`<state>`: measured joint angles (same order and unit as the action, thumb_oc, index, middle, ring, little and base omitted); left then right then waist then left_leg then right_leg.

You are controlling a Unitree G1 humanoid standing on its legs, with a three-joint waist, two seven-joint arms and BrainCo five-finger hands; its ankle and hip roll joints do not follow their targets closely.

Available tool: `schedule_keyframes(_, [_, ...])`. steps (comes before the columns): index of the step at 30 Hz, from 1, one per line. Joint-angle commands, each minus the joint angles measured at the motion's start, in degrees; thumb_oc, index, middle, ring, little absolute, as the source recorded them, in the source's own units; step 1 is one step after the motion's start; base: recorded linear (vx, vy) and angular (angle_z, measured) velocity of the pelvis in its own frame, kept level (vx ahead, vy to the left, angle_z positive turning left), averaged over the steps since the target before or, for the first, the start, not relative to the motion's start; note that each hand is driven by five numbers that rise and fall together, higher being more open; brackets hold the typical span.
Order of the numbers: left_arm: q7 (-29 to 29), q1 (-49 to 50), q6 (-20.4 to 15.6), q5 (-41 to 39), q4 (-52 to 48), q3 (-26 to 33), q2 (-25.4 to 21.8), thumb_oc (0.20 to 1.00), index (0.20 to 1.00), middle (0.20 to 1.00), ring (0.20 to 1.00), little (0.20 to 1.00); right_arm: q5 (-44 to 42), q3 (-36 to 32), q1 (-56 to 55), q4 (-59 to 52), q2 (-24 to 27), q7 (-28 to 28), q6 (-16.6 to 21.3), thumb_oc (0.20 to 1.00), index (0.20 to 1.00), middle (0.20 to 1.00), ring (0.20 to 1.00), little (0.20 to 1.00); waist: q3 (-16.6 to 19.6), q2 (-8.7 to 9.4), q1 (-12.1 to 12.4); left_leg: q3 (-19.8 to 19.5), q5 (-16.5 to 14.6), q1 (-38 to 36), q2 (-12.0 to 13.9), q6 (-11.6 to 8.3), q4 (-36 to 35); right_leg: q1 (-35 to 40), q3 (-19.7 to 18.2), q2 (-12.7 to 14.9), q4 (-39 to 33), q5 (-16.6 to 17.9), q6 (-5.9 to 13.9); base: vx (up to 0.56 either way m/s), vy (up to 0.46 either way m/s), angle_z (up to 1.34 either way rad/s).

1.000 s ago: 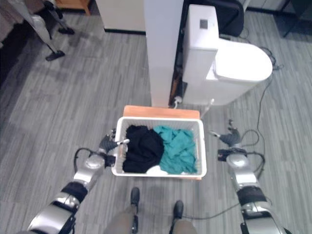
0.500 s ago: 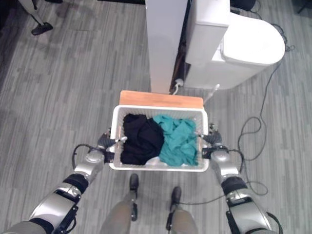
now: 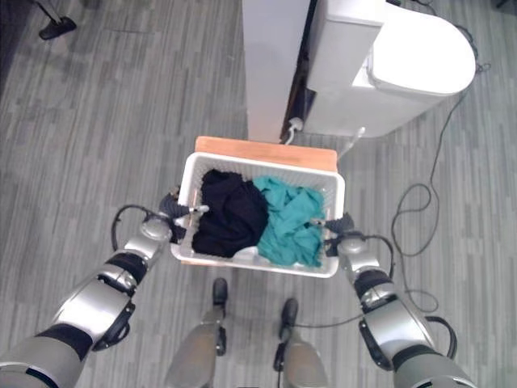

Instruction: Grab the laundry basket,head to the washer,open it,put in the laundry and shut it.

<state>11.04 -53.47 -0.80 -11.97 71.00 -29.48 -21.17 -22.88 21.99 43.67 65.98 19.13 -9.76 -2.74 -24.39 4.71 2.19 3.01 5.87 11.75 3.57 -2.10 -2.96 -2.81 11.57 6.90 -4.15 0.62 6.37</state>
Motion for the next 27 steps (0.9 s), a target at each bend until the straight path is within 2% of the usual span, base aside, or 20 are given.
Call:
schedule_keyframes(1, [0.2, -5.3, 1.2, 5.2, 7.4, -3.6, 2.5, 0.2, 0.2, 0.2, 0.2, 0.2, -1.9, 1.4, 2.7, 3.5, -0.4, 1.8, -0.8, 0.658, 0.658, 0.658, 0.658, 0.658, -0.9, -0.49, 0.8, 0.0, -3.8, 2.2, 3.7, -0.37, 2.2, -7.5, 0.4, 3.3, 4.7, 1.7, -0.48, 0.01, -0.009, 0.05])
schedule_keyframes(2, [-0.3, -5.8, 1.5, 9.2, 8.1, -6.1, 2.8, 0.2, 0.2, 0.2, 0.2, 0.2, -1.8, 1.8, 3.6, 5.2, -0.4, 2.1, -0.8, 0.357, 0.357, 0.357, 0.357, 0.357, -1.0, -0.49, 0.9, -0.2, -3.7, 2.5, 3.6, -0.36, 2.0, -7.6, 0.3, 3.2, 4.4, 1.9, -0.49, 0.01, -0.008, 0.05])
schedule_keyframes(3, [-0.3, -5.8, 1.5, 9.2, 8.2, -6.1, 2.8, 0.2, 0.2, 0.2, 0.2, 0.2, -1.8, 1.8, 3.6, 5.2, -0.4, 2.1, -0.8, 0.213, 0.213, 0.213, 0.213, 0.213, -1.0, -0.48, 0.9, -0.2, -3.7, 2.5, 3.6, -0.35, 2.0, -7.6, 0.3, 3.2, 4.4, 1.9, -0.49, 0.01, -0.006, 0.05])
schedule_keyframes(4, [-0.5, -6.2, 1.3, 12.0, 8.0, -7.6, 2.6, 0.2, 0.2, 0.2, 0.2, 0.2, -2.2, 1.7, 3.7, 6.2, -0.3, 2.2, -0.5, 0.2, 0.2, 0.2, 0.2, 0.2, -1.1, -0.54, 1.0, -0.3, -3.7, 2.7, 3.5, -0.37, 1.8, -7.8, 0.4, 3.2, 4.1, 2.0, -0.45, 0.01, -0.005, 0.08])
schedule_keyframes(9, [-0.4, -5.4, 0.9, 16.3, 6.2, -9.6, 1.8, 0.2, 0.2, 0.2, 0.2, 0.2, -1.8, 2.0, 3.0, 4.3, 0.0, 1.9, 0.4, 0.2, 0.2, 0.2, 0.2, 0.2, -1.1, -0.55, 1.0, -0.5, -3.7, 3.3, 3.4, -0.4, 1.7, -8.1, 0.3, 3.1, 3.6, 2.2, -0.39, 0.0, -0.001, 0.02])
schedule_keyframes(16, [0.6, -1.1, 1.1, 20.0, 1.5, -9.6, 0.5, 0.2, 0.2, 0.2, 0.2, 0.2, 0.0, 1.8, -1.3, -6.7, 1.9, 0.9, 1.6, 0.2, 0.2, 0.2, 0.2, 0.2, -1.0, -0.46, 1.0, -0.6, -4.5, 3.7, 3.2, -0.19, 2.3, -8.1, 0.1, 3.2, 3.4, 1.9, -0.34, 0.0, 0.0, 0.0])
schedule_keyframes(17, [1.0, 0.9, 1.2, 20.8, -1.0, -9.0, -0.2, 0.2, 0.2, 0.2, 0.2, 0.2, 0.5, 1.1, -3.7, -12.7, 2.9, 0.6, 2.1, 0.2, 0.2, 0.2, 0.2, 0.2, -0.8, -0.36, 0.8, -0.6, -4.9, 3.5, 3.2, -0.08, 2.5, -8.0, -0.1, 3.1, 3.6, 1.7, -0.39, 0.0, 0.0, 0.0])
schedule_keyframes(19, [1.0, 2.0, 1.3, 20.9, -2.7, -8.4, -0.5, 0.2, 0.2, 0.2, 0.2, 0.2, 0.8, 0.3, -5.5, -15.9, 3.5, 0.4, 2.0, 0.2, 0.2, 0.2, 0.2, 0.2, -0.6, -0.36, 0.7, -0.7, -5.1, 3.4, 3.1, -0.04, 2.7, -8.0, -0.3, 3.2, 3.6, 1.5, -0.44, 0.0, 0.0, 0.0])
schedule_keyframes(20, [1.1, 4.5, 1.4, 21.4, -6.3, -7.5, -1.5, 0.2, 0.2, 0.2, 0.2, 0.2, 1.2, -1.5, -8.7, -21.4, 4.6, 0.2, 2.3, 0.2, 0.2, 0.2, 0.2, 0.2, -0.3, -0.28, 0.5, -0.7, -5.6, 3.3, 3.2, 0.06, 3.1, -7.8, -0.4, 3.2, 3.8, 1.2, -0.49, 0.0, 0.0, 0.0])
schedule_keyframes(23, [1.1, 7.4, 1.5, 21.8, -11.7, -6.3, -2.8, 0.2, 0.2, 0.2, 0.2, 0.2, 2.0, -3.5, -12.4, -26.5, 6.2, 0.1, 2.3, 0.2, 0.2, 0.2, 0.2, 0.2, 0.4, -0.17, 0.4, -1.0, -6.3, 3.0, 3.2, 0.17, 3.7, -7.5, -0.7, 3.2, 4.0, 0.8, -0.44, 0.03, -0.013, 0.0])
schedule_keyframes(26, [0.6, 13.3, 1.5, 23.5, -24.5, -2.8, -6.7, 0.2, 0.2, 0.2, 0.2, 0.2, 3.3, -8.4, -20.1, -35.1, 9.0, 0.9, 2.4, 0.2, 0.2, 0.2, 0.2, 0.2, 2.1, -0.15, 0.2, -1.3, -7.9, 1.9, 3.2, 0.31, 4.9, -6.3, -1.1, 3.2, 4.4, -0.2, -0.34, 0.07, -0.034, 0.0])
schedule_keyframes(27, [0.5, 13.6, 1.6, 23.5, -24.7, -2.8, -6.7, 0.2, 0.2, 0.2, 0.2, 0.2, 3.4, -8.4, -20.4, -35.3, 9.0, 0.9, 2.3, 0.2, 0.2, 0.2, 0.2, 0.2, 2.2, -0.15, 0.2, -1.2, -8.0, 1.9, 3.2, 0.31, 4.9, -6.2, -1.1, 3.2, 4.4, -0.2, -0.33, 0.1, -0.053, -0.02])
